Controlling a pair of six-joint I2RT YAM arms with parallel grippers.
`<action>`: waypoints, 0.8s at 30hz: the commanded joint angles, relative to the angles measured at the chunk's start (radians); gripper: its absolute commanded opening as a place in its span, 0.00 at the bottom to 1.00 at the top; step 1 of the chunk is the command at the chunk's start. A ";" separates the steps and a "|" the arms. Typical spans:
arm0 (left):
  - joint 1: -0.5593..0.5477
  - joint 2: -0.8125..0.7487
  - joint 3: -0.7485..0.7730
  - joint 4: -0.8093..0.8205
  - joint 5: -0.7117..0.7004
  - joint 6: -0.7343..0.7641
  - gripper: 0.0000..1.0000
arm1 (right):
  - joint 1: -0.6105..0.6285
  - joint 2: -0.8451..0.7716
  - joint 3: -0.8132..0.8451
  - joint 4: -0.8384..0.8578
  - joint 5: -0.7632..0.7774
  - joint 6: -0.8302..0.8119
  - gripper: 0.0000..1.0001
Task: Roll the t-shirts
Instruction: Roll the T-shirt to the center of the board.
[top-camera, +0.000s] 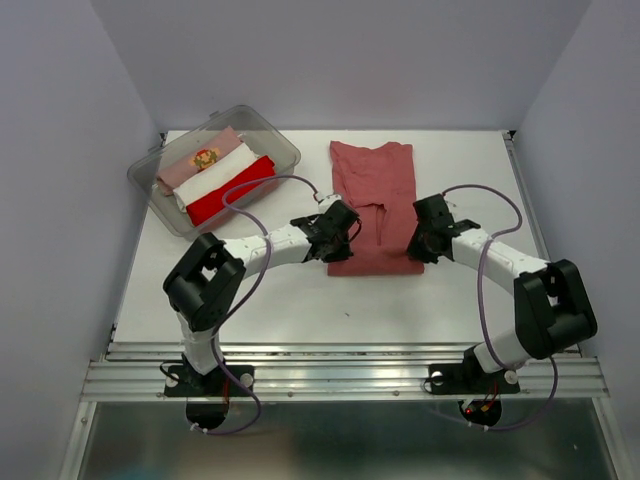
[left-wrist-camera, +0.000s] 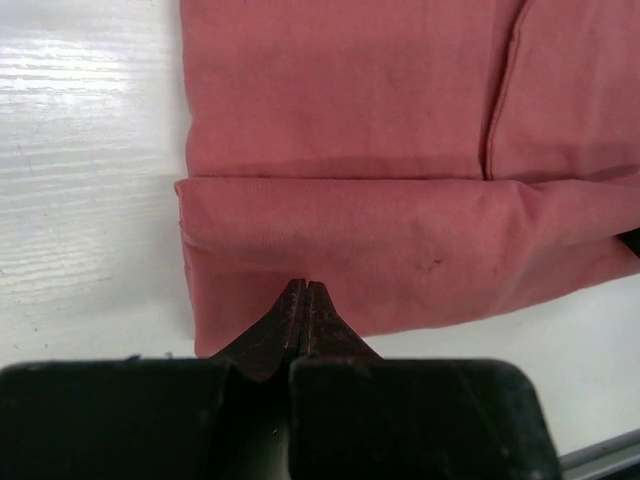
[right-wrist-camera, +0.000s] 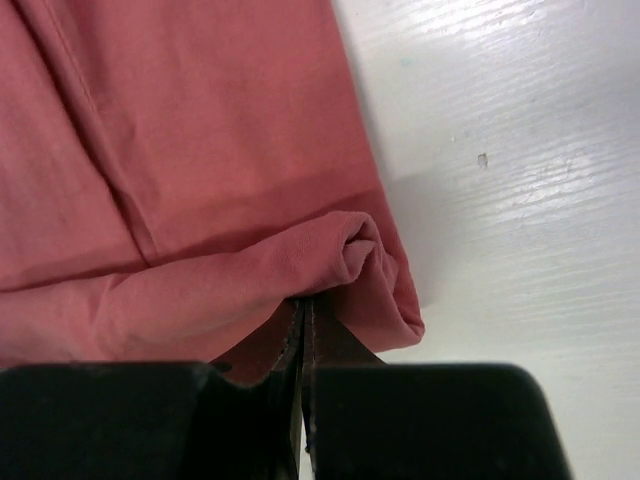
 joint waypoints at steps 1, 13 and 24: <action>0.011 0.022 0.048 0.009 -0.064 0.032 0.00 | 0.002 0.020 0.044 0.059 0.083 0.016 0.01; 0.021 0.030 0.058 -0.001 -0.121 0.074 0.00 | -0.009 0.088 -0.005 0.065 0.085 0.031 0.01; -0.015 -0.059 0.092 0.018 -0.125 0.071 0.00 | 0.017 -0.111 0.014 0.085 -0.067 0.062 0.01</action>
